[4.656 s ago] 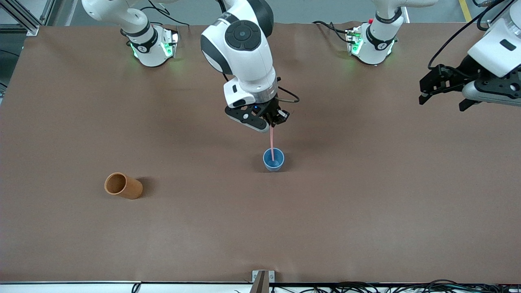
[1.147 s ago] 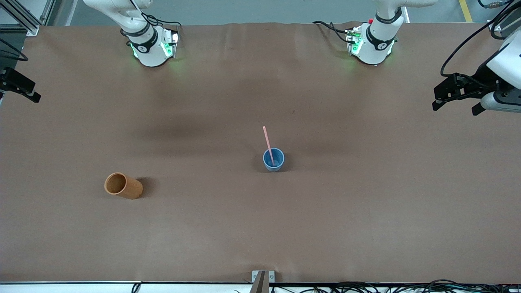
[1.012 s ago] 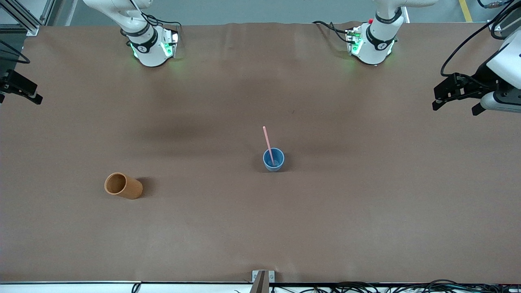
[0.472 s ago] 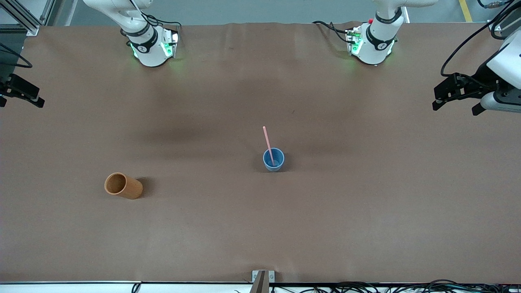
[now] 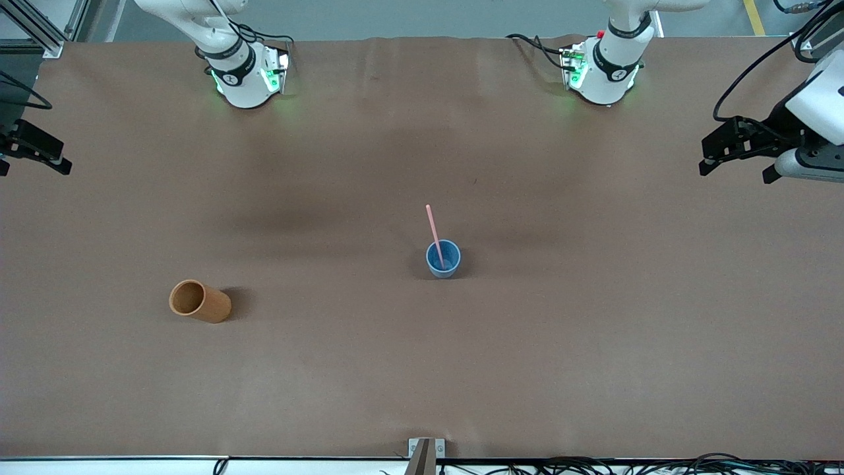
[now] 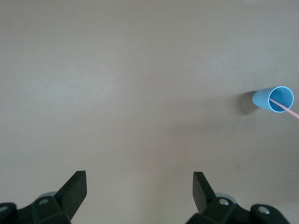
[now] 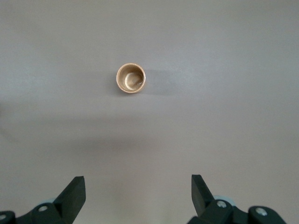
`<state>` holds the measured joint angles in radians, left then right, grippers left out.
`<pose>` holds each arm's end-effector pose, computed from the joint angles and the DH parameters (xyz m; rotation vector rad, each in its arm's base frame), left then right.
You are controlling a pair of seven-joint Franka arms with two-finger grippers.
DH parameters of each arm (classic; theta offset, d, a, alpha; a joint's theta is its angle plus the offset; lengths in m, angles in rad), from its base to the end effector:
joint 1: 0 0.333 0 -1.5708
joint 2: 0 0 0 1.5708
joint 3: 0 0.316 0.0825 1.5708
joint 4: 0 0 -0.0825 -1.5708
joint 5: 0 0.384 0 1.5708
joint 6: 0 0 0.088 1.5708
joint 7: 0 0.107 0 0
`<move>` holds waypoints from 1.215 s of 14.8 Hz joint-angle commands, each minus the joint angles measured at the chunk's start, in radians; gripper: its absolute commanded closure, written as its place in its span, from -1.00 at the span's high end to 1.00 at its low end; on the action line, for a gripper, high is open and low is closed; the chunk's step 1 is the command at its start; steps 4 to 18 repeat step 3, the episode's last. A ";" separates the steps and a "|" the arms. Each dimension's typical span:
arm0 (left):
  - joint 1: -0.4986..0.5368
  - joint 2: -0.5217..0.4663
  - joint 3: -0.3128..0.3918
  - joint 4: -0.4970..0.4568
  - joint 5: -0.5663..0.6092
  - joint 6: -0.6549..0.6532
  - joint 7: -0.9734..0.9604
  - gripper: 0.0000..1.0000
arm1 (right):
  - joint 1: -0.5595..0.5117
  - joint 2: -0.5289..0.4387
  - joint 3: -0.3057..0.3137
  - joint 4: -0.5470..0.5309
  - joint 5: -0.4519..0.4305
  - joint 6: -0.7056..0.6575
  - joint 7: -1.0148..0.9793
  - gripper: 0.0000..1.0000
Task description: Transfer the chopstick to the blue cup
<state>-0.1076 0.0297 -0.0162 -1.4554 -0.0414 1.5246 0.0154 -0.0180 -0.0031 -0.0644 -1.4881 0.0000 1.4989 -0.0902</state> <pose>0.5547 -0.0735 0.6581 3.0894 -0.2196 0.0576 0.5447 -0.0450 0.6586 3.1405 0.0122 0.0218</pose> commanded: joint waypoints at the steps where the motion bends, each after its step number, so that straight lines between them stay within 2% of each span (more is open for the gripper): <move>1: 0.003 -0.001 0.001 0.017 -0.006 -0.024 0.012 1.00 | -0.020 0.008 0.009 0.017 0.011 -0.012 -0.017 1.00; 18: 0.005 0.001 0.001 0.018 -0.006 -0.024 0.012 1.00 | -0.022 0.008 0.009 0.017 0.011 -0.012 -0.016 1.00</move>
